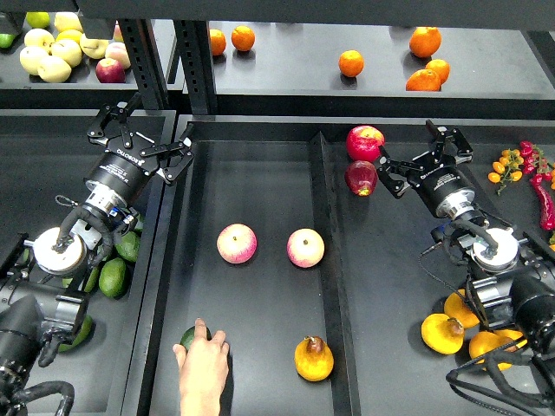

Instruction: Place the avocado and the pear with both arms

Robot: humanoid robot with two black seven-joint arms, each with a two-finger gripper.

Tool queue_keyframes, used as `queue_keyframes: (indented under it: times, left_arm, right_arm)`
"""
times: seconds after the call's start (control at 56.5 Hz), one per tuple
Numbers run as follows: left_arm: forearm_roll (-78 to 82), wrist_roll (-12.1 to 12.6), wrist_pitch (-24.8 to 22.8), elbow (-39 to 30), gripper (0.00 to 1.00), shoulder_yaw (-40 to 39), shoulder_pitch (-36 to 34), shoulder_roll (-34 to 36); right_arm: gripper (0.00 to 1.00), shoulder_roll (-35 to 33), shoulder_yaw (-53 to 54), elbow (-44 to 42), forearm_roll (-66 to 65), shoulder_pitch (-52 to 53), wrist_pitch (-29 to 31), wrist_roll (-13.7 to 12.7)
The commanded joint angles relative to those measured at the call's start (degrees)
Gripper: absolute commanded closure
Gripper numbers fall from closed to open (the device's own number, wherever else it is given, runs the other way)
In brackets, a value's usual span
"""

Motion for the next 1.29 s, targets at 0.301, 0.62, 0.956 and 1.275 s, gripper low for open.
queue_keyframes:
  times: [0.301, 0.62, 0.956, 1.275]
  left_arm:
    - [0.00, -0.36, 0.00, 0.25, 0.01, -0.09, -0.24, 0.00]
    - [0.00, -0.18, 0.00, 0.16, 0.01, -0.09, -0.24, 0.00]
    - [0.00, 6.67, 0.00, 0.78, 0.01, 1.32, -2.87, 0.00]
    - [-6.14, 10.59, 0.00, 3.24, 0.06, 21.77, -17.19, 9.65]
  right_arm:
    - [0.00, 0.00, 0.00, 0.00, 0.00, 0.00, 0.00, 0.00]
    - [0.00, 0.00, 0.09, 0.00, 0.00, -0.08, 0.00, 0.00]
    - [0.00, 0.00, 0.00, 0.17, 0.00, 0.00, 0.00, 0.00]
    - [0.00, 0.00, 0.18, 0.70, 0.00, 0.09, 0.00, -0.09]
